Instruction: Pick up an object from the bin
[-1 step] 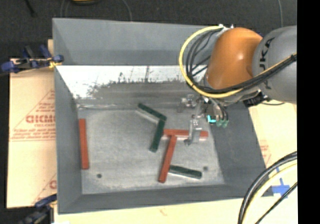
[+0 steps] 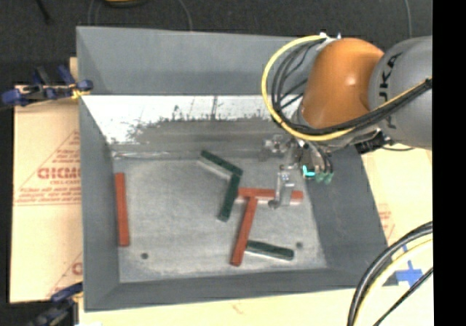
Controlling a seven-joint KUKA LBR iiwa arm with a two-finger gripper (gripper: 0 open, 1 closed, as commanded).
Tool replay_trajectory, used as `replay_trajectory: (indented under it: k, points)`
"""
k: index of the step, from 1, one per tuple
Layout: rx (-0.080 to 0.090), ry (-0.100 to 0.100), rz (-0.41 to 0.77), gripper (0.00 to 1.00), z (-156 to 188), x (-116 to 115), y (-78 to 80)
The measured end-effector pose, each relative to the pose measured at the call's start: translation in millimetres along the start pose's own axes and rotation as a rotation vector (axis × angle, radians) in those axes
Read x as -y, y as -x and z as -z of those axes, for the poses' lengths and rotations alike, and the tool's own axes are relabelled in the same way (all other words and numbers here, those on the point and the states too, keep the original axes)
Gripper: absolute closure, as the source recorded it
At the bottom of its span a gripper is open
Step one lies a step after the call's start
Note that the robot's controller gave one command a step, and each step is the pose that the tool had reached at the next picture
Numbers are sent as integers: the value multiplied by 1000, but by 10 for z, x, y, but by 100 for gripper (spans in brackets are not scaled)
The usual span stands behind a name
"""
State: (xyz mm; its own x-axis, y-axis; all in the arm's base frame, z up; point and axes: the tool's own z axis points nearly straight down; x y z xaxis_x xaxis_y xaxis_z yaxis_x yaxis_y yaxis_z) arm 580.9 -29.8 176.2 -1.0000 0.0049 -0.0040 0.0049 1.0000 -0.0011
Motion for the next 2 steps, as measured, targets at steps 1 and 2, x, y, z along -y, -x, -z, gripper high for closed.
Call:
replay_trajectory:
  k: [1, 2]
  points:
    - [8, 2, -18, 0, -471, 31, 79]
    - [-2, 0, 73, 0, -862, 94, 169]
